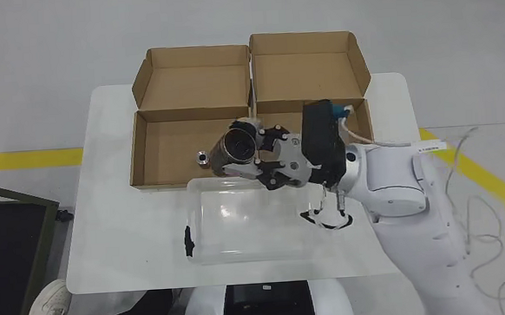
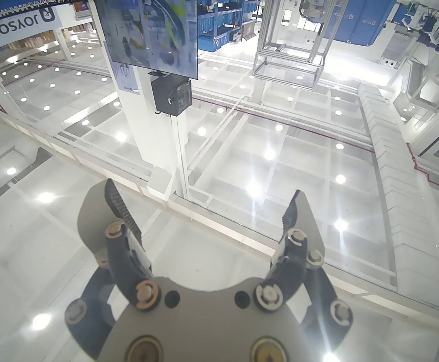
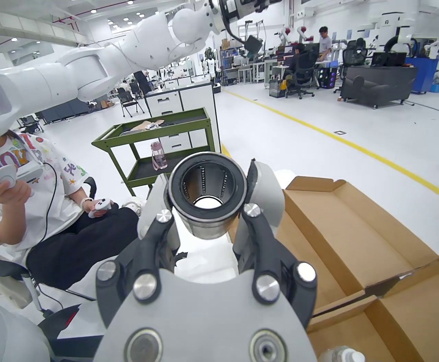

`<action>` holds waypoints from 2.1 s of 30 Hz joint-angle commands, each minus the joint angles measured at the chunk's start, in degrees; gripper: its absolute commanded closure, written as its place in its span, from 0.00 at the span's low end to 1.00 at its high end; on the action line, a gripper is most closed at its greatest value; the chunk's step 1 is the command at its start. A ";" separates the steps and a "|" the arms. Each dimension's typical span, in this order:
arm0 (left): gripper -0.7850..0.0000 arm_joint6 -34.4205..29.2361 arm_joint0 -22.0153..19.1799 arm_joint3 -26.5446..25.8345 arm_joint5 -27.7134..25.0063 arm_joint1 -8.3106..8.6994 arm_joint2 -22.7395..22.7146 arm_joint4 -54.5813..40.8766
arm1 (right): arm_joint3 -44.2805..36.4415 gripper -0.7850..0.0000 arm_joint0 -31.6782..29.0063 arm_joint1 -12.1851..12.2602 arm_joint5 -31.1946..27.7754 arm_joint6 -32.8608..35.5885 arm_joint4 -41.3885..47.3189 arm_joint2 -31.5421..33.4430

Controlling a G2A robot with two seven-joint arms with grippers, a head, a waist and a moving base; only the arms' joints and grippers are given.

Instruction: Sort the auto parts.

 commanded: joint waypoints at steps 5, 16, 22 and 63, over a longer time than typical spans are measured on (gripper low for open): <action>0.00 0.00 0.00 0.00 0.00 0.00 0.00 0.00 | -1.05 1.00 0.18 0.50 0.45 -0.84 1.53 2.23; 0.00 0.00 0.00 0.00 0.00 0.00 0.00 0.00 | -1.40 1.00 0.10 1.20 0.44 -1.88 3.28 3.47; 0.00 0.00 0.00 0.00 0.00 0.00 0.00 0.00 | 1.22 1.00 1.81 1.39 -0.11 -0.45 3.13 1.64; 0.00 0.00 0.00 0.00 0.00 0.00 0.00 0.00 | 29.20 1.00 14.29 -3.00 15.38 -5.98 -18.32 -20.16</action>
